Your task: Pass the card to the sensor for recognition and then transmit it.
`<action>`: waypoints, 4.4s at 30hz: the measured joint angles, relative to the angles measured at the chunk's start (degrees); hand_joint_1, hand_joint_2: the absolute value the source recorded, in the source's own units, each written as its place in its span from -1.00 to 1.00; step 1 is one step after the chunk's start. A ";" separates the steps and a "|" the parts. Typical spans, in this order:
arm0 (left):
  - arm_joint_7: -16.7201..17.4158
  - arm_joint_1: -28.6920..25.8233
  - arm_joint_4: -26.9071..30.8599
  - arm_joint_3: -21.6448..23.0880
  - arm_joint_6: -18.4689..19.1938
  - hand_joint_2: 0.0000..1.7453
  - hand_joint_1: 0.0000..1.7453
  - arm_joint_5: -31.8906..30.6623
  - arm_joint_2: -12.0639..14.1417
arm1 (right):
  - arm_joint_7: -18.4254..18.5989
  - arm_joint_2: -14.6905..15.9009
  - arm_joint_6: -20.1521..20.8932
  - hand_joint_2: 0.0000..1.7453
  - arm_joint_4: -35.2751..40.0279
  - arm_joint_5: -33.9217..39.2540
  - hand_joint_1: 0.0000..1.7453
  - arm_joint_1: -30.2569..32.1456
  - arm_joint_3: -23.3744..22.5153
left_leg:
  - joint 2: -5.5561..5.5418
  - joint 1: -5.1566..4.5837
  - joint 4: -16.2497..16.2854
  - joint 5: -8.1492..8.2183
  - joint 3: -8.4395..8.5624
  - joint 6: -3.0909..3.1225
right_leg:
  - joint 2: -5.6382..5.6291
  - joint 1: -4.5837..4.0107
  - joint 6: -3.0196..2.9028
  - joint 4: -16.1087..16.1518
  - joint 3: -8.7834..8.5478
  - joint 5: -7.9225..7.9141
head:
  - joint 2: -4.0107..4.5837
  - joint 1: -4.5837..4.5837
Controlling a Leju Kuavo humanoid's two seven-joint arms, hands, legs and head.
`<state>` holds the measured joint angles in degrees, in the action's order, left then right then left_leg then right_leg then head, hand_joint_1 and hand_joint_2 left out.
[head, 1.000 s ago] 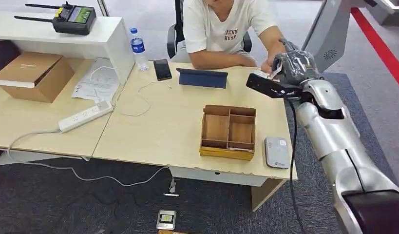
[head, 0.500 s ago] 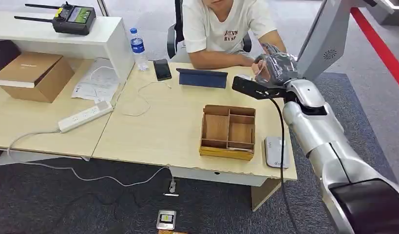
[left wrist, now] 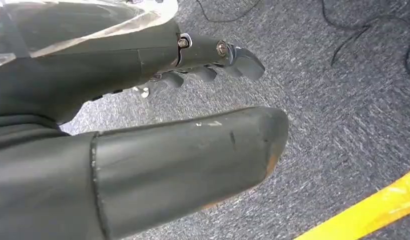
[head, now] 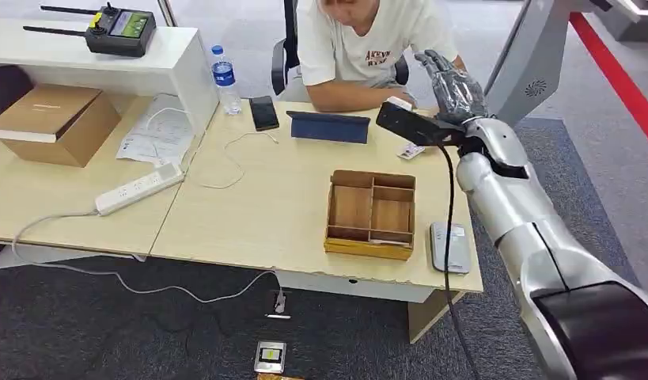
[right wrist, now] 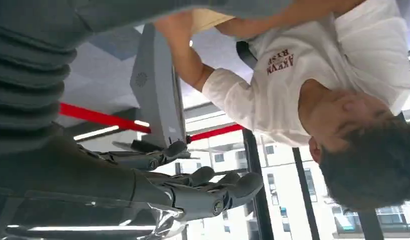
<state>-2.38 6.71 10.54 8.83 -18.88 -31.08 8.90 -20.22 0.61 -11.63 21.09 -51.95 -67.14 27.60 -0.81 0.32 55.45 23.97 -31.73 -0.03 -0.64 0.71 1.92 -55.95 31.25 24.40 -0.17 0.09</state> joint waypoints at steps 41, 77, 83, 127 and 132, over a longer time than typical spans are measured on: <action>-0.20 -0.34 0.00 -2.10 -0.15 -1.00 -1.00 -3.56 -0.15 | 18.30 11.93 23.04 1.00 51.62 33.60 -1.00 39.20 -6.51 | 0.08 0.06 -0.02 0.07 0.09 0.03 | -0.03 -0.03 -0.02 0.12 -0.09 0.02 | -0.02 0.00; 0.68 0.57 0.00 -2.49 0.20 -1.00 -1.00 -5.36 -0.87 | 17.01 8.70 9.16 1.00 48.24 -10.06 -1.00 43.91 5.16 | 0.06 0.05 -0.03 0.07 0.03 0.03 | -0.03 -0.02 -0.02 0.12 -0.08 0.03 | -0.02 0.00; 0.70 0.53 0.00 -2.49 0.17 -1.00 -1.00 -5.51 -0.88 | 16.94 8.22 8.41 1.00 46.40 -11.33 -1.00 43.25 5.47 | 0.06 0.05 -0.03 0.07 0.03 0.03 | -0.03 -0.02 -0.02 0.12 -0.08 0.03 | -0.02 0.00; 0.96 0.77 0.00 -2.60 0.26 -1.00 -1.00 -7.37 -0.90 | 16.37 9.09 3.80 1.00 37.42 -11.55 -1.00 42.58 4.20 | 0.08 0.05 -0.03 0.07 0.04 0.03 | -0.03 -0.02 -0.02 0.12 -0.05 0.03 | 0.00 0.00; 1.14 1.12 0.00 -2.60 0.39 -1.00 -1.00 -7.76 -0.89 | 16.48 9.18 3.80 1.00 36.85 -11.46 -1.00 42.56 3.96 | 0.08 0.05 -0.03 0.07 0.04 0.03 | -0.03 -0.02 -0.02 0.12 -0.06 0.03 | -0.02 0.00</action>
<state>-1.25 7.83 10.53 6.23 -18.49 -38.84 8.00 -3.74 9.79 -7.82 57.94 -63.41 -24.59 31.56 -0.73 0.37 55.43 24.03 -31.69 0.00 -0.66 0.69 1.89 -55.83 31.20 24.43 -0.20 0.09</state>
